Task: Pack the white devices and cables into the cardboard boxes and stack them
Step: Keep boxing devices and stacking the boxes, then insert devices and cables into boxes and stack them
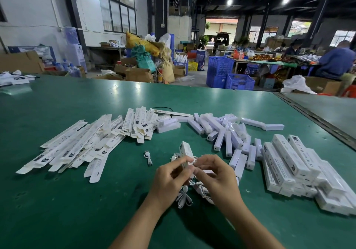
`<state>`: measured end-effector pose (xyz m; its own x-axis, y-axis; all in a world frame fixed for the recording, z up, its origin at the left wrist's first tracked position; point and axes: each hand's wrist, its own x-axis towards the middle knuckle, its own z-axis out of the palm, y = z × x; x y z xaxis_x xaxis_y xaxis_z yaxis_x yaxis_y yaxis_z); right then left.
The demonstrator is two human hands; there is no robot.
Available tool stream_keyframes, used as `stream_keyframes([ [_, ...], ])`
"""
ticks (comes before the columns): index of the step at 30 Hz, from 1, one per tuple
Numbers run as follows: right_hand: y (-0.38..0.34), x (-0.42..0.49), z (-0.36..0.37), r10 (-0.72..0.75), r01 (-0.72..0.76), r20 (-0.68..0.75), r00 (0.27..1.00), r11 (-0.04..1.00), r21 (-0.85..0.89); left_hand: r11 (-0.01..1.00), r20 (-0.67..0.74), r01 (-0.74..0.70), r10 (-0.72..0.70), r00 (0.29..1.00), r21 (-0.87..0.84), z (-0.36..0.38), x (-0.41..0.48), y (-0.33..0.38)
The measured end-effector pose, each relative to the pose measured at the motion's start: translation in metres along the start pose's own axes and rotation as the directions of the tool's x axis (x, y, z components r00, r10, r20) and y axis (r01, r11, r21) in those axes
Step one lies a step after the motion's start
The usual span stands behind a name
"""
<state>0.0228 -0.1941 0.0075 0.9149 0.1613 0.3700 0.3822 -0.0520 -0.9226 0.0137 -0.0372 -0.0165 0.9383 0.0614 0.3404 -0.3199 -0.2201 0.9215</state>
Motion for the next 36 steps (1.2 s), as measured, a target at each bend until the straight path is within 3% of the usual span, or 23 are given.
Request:
stream_keyframes([
  [3, 0.0, -0.002, 0.003, 0.051, -0.051, -0.031, 0.998, 0.999, 0.005, 1.0, -0.006, -0.005, 0.005, 1.0, 0.021, 0.003, 0.001, 0.0],
  [7, 0.0, -0.005, 0.012, 0.188, -0.184, -0.011, 0.982, 0.973, 0.142, 0.993, -0.028, -0.057, 0.06, 0.998, 0.108, 0.005, 0.001, 0.001],
  [15, -0.007, 0.004, -0.004, 0.213, -0.228, -0.136, 0.967, 0.969, -0.1, 0.944, 0.088, -0.201, 0.184, 0.979, 0.261, 0.013, -0.001, -0.001],
  [18, -0.008, 0.015, -0.025, 0.056, -0.142, -0.231, 0.971, 0.915, -0.377, 0.925, 0.048, -0.168, 0.161, 0.986, 0.342, 0.014, -0.002, -0.002],
  [20, -0.007, 0.024, -0.046, -0.08, -0.117, -0.32, 0.944, 0.827, -0.55, 0.917, -0.012, -0.147, 0.163, 0.987, 0.371, 0.013, -0.003, -0.004],
  [22, -0.005, 0.03, -0.069, -0.13, -0.173, -0.416, 0.9, 0.771, -0.614, 0.918, -0.055, -0.108, 0.139, 0.989, 0.38, 0.01, -0.003, -0.004],
  [29, 0.006, 0.035, -0.122, -0.096, -0.415, -0.662, 0.743, 0.71, -0.569, 0.923, -0.136, -0.021, 0.079, 0.987, 0.383, 0.004, -0.002, -0.005],
  [36, 0.009, 0.033, -0.127, -0.052, -0.507, -0.723, 0.689, 0.677, -0.533, 0.933, -0.166, 0.02, 0.043, 0.985, 0.36, 0.002, -0.002, -0.007],
])
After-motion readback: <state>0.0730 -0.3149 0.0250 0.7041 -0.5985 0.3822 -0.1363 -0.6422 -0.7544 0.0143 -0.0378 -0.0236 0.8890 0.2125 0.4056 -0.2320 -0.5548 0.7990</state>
